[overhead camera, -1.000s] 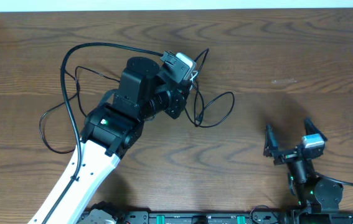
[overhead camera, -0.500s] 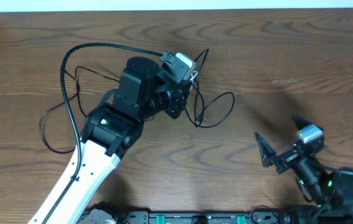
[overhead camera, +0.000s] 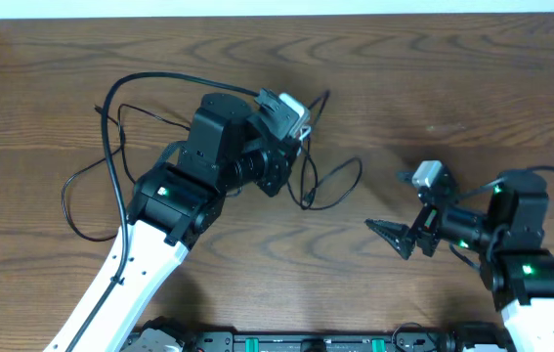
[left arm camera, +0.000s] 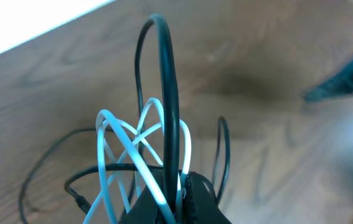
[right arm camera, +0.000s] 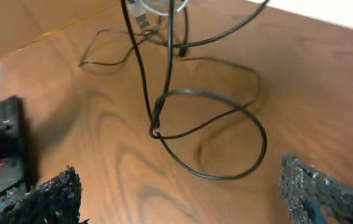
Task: Untangle cables
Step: 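Move the right gripper toward the knot held by the left gripper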
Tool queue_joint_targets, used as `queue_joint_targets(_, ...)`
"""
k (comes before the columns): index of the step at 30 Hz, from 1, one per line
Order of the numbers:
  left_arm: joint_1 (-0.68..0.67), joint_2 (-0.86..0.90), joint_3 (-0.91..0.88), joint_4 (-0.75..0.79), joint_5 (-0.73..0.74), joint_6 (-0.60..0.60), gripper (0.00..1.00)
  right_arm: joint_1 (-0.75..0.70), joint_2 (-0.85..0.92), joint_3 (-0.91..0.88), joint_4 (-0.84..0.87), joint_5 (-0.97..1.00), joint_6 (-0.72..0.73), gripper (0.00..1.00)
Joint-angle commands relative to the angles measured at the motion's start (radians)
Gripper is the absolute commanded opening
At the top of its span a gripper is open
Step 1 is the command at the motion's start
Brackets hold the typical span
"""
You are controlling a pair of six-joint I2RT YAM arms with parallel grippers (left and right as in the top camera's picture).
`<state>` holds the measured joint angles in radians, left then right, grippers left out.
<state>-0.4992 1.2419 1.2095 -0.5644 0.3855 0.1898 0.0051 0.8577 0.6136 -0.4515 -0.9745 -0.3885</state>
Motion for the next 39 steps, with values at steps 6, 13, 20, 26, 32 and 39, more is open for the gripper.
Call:
queue_joint_targets(6, 0.005, 0.0, 0.025, -0.034, 0.273, 0.144, 0.08, 0.002, 0.06, 0.02, -0.029, -0.291, -0.05, 0.99)
queue_joint_targets(13, 0.005, -0.001, 0.025, -0.034, 0.376, 0.173, 0.08, 0.002, 0.06, 0.02, -0.056, -0.314, -0.05, 0.99)
queue_joint_targets(20, 0.005, -0.002, 0.025, -0.033, 0.393, 0.184, 0.08, 0.002, 0.06, 0.02, -0.161, -0.111, -0.092, 0.99)
queue_joint_targets(26, 0.005, -0.002, 0.025, -0.032, 0.422, 0.184, 0.08, 0.002, 0.061, 0.02, -0.193, -0.065, -0.185, 0.99)
queue_joint_targets(32, 0.005, -0.002, 0.025, 0.003, 0.523, 0.184, 0.08, 0.002, 0.077, 0.02, -0.195, -0.026, -0.189, 0.75)
queue_joint_targets(39, 0.005, -0.002, 0.025, 0.009, 0.522, 0.183, 0.08, 0.002, 0.098, 0.02, -0.192, -0.027, -0.189, 0.12)
